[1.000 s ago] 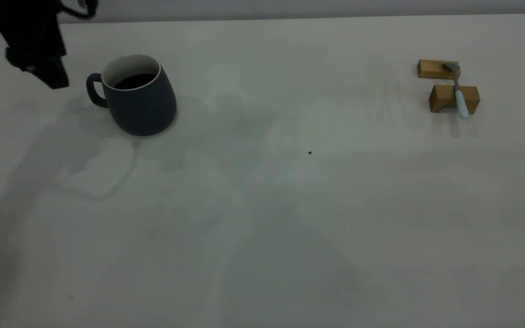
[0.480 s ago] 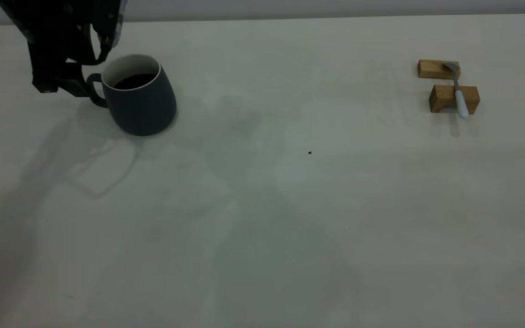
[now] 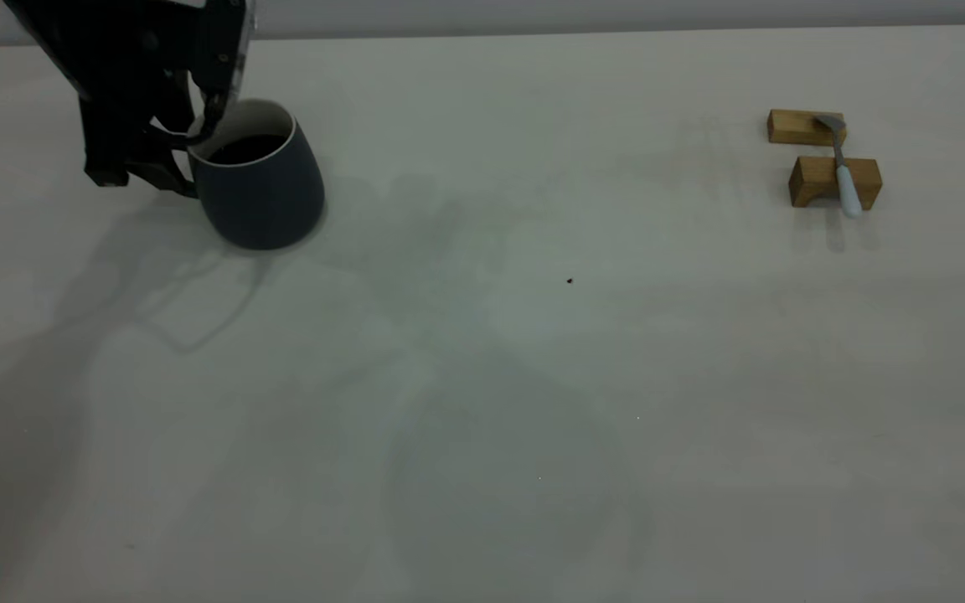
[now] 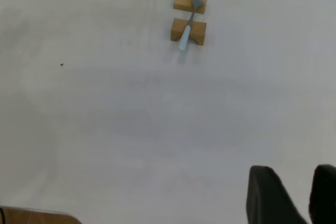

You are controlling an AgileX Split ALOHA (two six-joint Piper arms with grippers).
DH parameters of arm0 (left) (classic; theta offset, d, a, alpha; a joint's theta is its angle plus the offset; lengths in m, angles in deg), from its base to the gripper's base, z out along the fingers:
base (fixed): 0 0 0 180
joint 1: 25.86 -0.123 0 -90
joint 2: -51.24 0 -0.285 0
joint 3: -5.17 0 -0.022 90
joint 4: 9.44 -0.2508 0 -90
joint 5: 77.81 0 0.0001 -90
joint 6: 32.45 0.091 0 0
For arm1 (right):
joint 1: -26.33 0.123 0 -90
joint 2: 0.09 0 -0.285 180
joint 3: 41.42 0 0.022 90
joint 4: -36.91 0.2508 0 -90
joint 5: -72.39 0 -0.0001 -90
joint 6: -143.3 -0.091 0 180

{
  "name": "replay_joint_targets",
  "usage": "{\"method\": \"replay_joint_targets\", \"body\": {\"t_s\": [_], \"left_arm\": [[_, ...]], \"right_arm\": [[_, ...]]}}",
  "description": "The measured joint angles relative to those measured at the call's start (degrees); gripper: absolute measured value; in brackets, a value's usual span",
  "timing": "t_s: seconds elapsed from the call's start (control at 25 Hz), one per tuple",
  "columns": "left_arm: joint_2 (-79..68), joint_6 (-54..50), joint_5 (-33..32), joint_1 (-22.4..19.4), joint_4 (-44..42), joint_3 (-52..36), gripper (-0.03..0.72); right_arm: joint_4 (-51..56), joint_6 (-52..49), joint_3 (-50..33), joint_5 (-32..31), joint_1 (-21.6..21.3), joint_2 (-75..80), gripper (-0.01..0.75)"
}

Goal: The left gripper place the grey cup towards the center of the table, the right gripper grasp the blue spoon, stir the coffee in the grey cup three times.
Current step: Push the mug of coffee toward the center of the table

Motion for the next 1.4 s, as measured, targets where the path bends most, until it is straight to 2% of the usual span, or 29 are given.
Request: {"method": "replay_joint_targets", "body": {"t_s": [0.12, 0.24, 0.36, 0.56, 0.6, 0.84, 1.12, 1.4], "left_arm": [[-0.11, 0.19, -1.27, 0.88, -0.1, 0.4, 0.576], [-0.11, 0.19, -2.25, 1.19, -0.17, 0.52, 0.526], [-0.11, 0.19, -3.6, 1.42, 0.43, 0.62, 0.436], [-0.11, -0.27, -5.9, 1.52, 4.38, 0.69, 0.228], [-0.11, -0.23, -6.19, 1.66, 4.95, 0.7, 0.207], [-0.11, -1.2, -7.55, 6.36, 6.94, 0.75, 0.206], [-0.3, -12.73, -5.89, 14.81, 7.6, 0.75, 0.204], [-0.53, -18.22, -2.39, 20.31, 7.72, 0.75, 0.205]], "right_arm": [[0.0, 0.0, 0.0, 0.0, 0.0, 0.0, 0.238], [0.0, 0.0, 0.0, 0.0, 0.0, 0.0, 0.238], [0.0, 0.0, 0.0, 0.0, 0.0, 0.0, 0.238], [0.0, 0.0, 0.0, 0.0, 0.0, 0.0, 0.238], [0.0, 0.0, 0.0, 0.0, 0.0, 0.0, 0.238], [0.0, 0.0, 0.0, 0.0, 0.0, 0.0, 0.238], [0.0, 0.0, 0.0, 0.0, 0.0, 0.0, 0.238], [0.0, 0.0, 0.0, 0.0, 0.0, 0.0, 0.238]]}}
